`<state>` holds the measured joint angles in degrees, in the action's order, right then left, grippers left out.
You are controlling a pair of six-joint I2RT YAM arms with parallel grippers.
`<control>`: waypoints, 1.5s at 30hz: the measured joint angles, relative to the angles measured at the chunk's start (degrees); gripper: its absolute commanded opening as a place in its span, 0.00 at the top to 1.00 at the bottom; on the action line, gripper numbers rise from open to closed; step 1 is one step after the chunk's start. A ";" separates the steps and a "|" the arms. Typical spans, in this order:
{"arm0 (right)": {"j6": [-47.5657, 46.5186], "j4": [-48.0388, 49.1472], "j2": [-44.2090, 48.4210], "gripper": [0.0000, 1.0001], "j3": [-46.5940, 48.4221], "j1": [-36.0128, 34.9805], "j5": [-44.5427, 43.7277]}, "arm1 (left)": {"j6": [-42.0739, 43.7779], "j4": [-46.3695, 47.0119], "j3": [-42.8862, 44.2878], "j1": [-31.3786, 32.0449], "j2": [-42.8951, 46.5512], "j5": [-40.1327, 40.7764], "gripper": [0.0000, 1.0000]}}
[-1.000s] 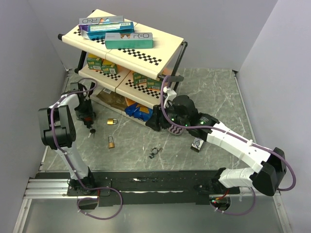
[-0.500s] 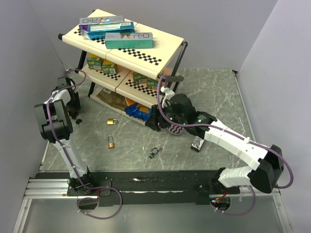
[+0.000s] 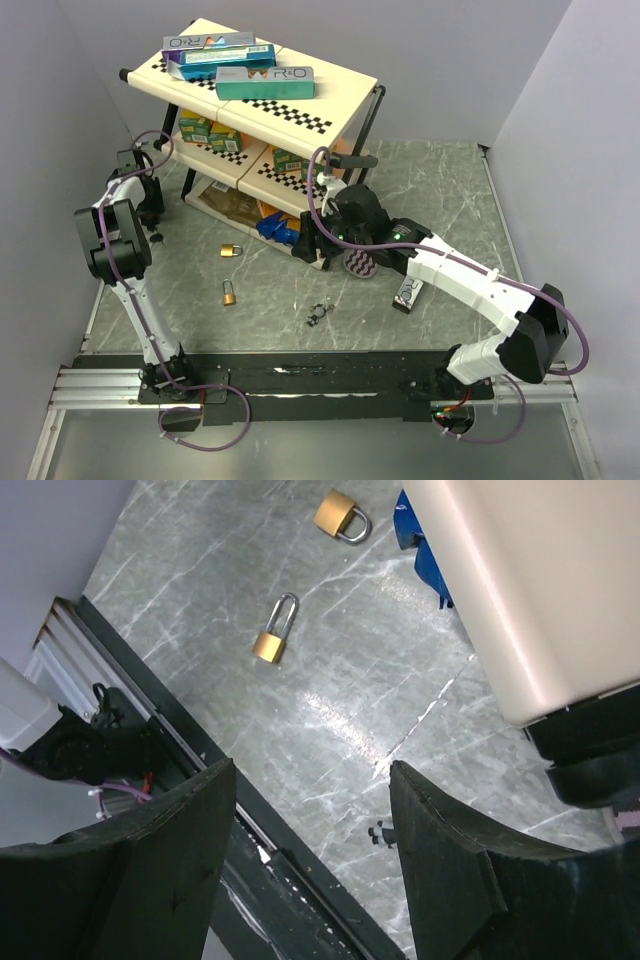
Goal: Unlock with the key
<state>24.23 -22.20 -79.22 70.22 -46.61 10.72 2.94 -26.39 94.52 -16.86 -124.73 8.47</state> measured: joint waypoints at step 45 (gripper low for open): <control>-2.62 -1.90 14.29 0.37 -23.78 -5.01 -11.82 | -31.61 -7.28 -47.06 19.96 82.31 -11.26 0.01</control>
<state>21.61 -24.10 -64.93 46.44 -51.62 -1.10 -28.67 -33.67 47.46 3.09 -42.41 -2.79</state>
